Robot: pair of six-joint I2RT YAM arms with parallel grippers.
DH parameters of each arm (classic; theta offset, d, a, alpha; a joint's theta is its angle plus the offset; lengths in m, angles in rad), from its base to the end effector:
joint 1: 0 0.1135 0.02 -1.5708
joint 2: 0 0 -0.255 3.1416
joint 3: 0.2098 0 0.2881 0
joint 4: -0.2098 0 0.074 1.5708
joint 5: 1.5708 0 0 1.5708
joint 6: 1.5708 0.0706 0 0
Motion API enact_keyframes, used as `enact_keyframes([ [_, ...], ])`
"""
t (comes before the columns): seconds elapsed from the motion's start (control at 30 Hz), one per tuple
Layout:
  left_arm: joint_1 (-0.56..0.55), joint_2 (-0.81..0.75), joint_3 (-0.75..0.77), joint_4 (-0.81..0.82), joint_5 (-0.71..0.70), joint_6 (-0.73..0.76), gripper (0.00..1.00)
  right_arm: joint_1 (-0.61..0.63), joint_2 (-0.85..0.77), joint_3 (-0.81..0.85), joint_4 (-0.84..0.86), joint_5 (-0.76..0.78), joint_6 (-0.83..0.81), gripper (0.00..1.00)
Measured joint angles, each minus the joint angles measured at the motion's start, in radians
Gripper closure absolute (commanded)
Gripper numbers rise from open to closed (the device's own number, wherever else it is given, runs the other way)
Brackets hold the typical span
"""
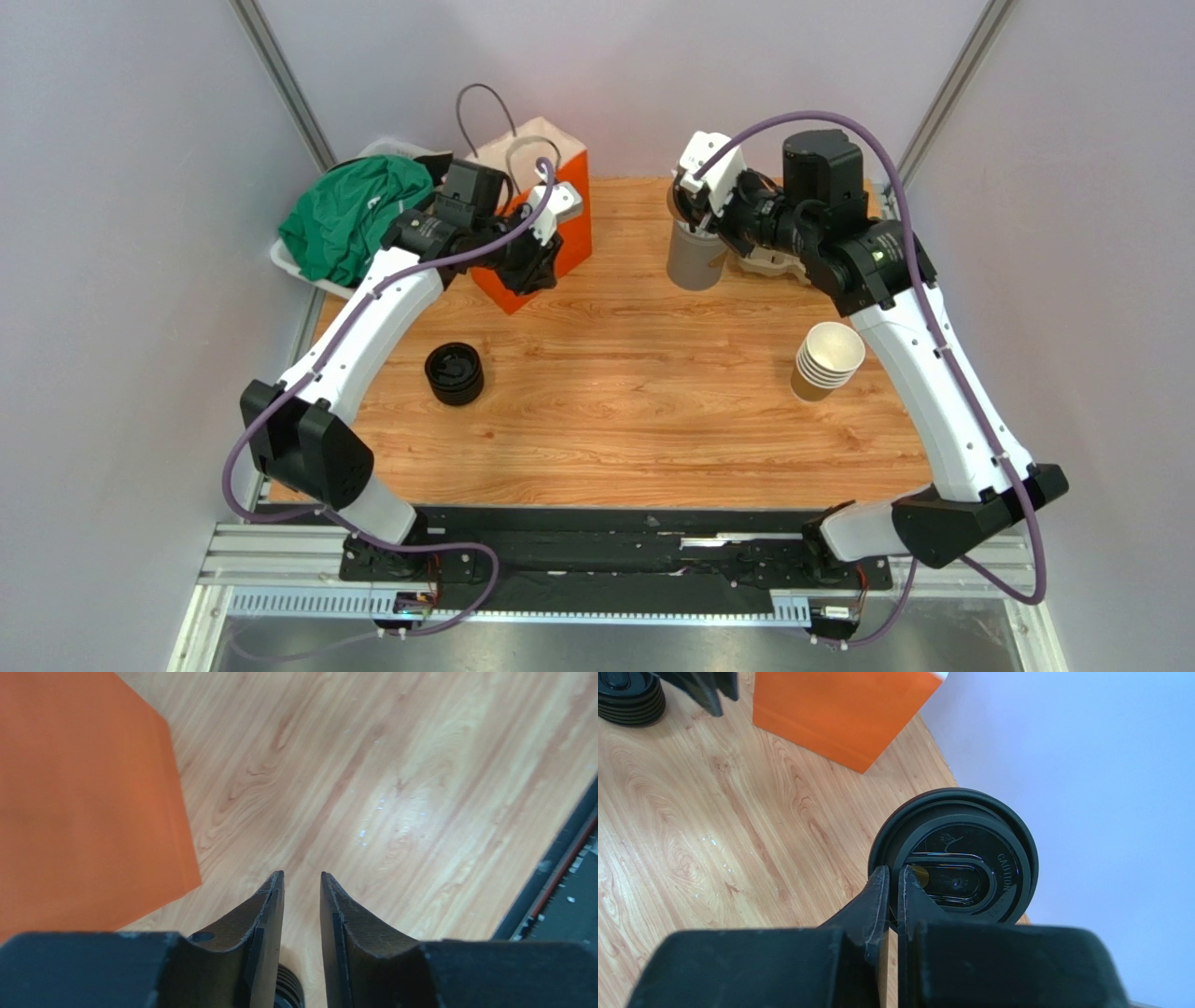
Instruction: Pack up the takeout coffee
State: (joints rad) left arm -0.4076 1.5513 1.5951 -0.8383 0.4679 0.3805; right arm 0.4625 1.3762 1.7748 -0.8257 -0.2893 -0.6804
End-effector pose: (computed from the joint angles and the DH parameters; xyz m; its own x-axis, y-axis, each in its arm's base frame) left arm 0.3453 -0.1838 0.3430 -0.3691 0.5204 -0.7700 0.8411 0.5394 -0.0386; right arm 0.2917 0.1680 0.4697 0.1270 -0.6104 -0.7818 -0.7463 0.4604 -0.4807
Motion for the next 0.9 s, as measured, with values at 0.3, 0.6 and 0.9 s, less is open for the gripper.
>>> enact_keyframes([
  [0.3, 0.020, -0.001, 0.000, 0.091, -0.061, -0.029, 0.30, 0.014, -0.013, -0.069, 0.014, -0.001, 0.004, 1.00],
  [0.6, 0.092, -0.102, 0.062, 0.220, -0.142, -0.092, 0.24, 0.014, -0.077, -0.150, 0.019, -0.010, 0.013, 1.00],
  [0.9, 0.126, -0.044, 0.109, 0.313, -0.170, -0.090, 0.25, 0.014, -0.104, -0.172, 0.022, -0.032, 0.023, 1.00],
])
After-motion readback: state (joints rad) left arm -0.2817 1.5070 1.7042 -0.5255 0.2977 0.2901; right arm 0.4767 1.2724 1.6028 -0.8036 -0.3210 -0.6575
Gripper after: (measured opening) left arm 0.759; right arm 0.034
